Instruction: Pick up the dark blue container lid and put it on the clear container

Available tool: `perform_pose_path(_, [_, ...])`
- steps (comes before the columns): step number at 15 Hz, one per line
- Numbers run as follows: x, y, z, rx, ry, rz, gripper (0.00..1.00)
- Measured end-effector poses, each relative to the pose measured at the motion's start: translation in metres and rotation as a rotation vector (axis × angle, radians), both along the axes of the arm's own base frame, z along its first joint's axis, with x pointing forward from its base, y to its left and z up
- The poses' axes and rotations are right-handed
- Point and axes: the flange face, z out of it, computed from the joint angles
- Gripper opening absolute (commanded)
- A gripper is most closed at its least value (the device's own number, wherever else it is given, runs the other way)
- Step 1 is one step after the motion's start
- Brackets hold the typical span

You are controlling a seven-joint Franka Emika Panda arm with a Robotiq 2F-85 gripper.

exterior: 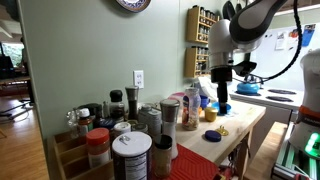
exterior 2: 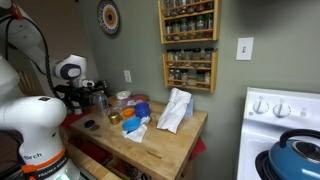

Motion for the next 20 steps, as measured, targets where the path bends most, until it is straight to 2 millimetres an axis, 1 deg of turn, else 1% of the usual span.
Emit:
perform_pose_path(3, [-0.001, 0.005, -0.027, -0.008, 0.011, 0.046, 1.0])
perform_pose_path(6, [0.007, 0.009, -0.049, -0.008, -0.041, 0.029, 1.0])
perform_pose_path(12, [0.014, 0.004, -0.087, -0.032, -0.093, 0.027, 1.0])
perform_pose_path(20, [0.024, 0.001, -0.095, -0.072, -0.173, 0.064, 1.0])
